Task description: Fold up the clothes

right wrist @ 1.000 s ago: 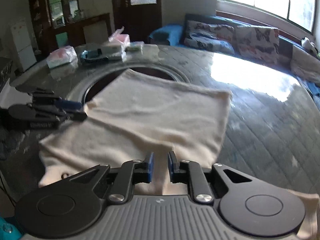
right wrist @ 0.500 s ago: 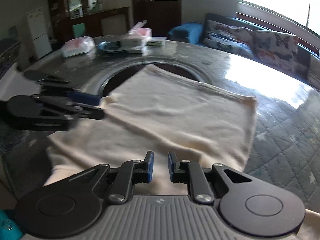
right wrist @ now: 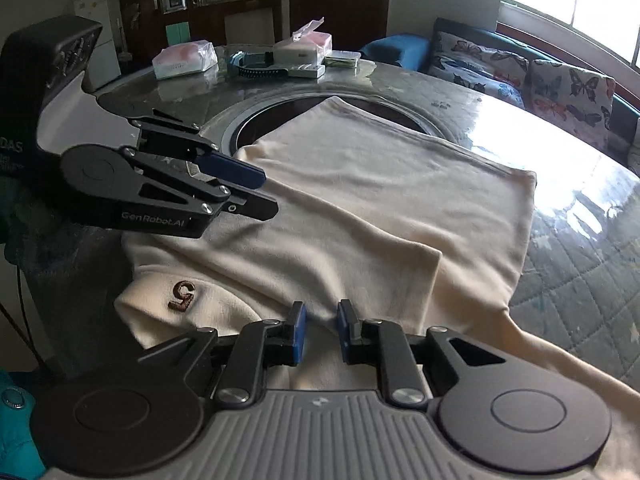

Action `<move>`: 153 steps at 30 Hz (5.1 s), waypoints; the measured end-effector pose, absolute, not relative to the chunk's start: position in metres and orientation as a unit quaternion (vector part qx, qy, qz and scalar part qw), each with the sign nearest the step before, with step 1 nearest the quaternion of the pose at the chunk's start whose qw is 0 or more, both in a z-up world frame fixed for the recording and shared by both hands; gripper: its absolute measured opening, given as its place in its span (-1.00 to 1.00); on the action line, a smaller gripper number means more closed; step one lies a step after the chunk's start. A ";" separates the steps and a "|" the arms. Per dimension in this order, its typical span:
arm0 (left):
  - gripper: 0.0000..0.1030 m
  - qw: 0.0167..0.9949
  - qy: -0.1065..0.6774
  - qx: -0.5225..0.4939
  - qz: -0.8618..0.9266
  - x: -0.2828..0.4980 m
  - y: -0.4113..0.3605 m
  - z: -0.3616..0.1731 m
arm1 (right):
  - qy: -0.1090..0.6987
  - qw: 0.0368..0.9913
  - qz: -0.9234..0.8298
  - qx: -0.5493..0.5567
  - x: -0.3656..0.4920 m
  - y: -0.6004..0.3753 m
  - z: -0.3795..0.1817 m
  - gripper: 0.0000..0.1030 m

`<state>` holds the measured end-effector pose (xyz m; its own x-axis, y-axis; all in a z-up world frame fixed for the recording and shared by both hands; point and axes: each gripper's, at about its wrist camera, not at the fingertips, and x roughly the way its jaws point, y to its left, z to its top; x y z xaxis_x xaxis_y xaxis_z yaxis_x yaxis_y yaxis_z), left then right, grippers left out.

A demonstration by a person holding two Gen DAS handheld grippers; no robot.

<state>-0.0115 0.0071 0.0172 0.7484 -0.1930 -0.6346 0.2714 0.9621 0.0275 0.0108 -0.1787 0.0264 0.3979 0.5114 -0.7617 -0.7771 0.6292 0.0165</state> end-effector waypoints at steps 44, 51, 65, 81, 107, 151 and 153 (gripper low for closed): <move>-0.30 0.924 0.303 0.094 -0.215 -0.022 -0.066 0.018 | 0.374 0.925 -0.051 0.029 0.043 -0.391 0.008 -0.30; -0.30 0.923 0.307 0.094 -0.213 -0.022 -0.065 0.016 | 0.364 0.927 -0.084 0.032 0.048 -0.394 -0.001 -0.12; -0.29 0.922 0.313 0.092 -0.209 -0.022 -0.064 0.013 | 0.354 0.929 -0.097 0.043 0.049 -0.390 -0.004 -0.13; -0.29 0.920 0.318 0.094 -0.208 -0.022 -0.067 0.012 | 0.325 0.941 -0.037 0.088 0.036 -0.397 0.019 -0.87; 0.46 0.950 0.297 0.022 -0.094 -0.060 0.017 0.034 | 0.270 0.900 0.342 0.008 0.032 -0.201 0.129 -0.87; -0.92 0.957 0.279 0.050 -0.064 -0.066 0.017 0.060 | 0.375 0.848 0.309 -0.212 -0.016 -0.223 0.029 -0.08; -0.92 0.960 0.267 0.046 -0.070 -0.066 0.015 0.071 | 0.369 0.853 0.298 -0.216 -0.015 -0.226 0.029 -0.08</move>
<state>-0.0665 0.0149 0.0711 0.8481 -0.1097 -0.5183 0.1591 0.9859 0.0517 -0.0153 -0.2259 0.0291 0.5501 0.3485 -0.7589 -0.6678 0.7292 -0.1492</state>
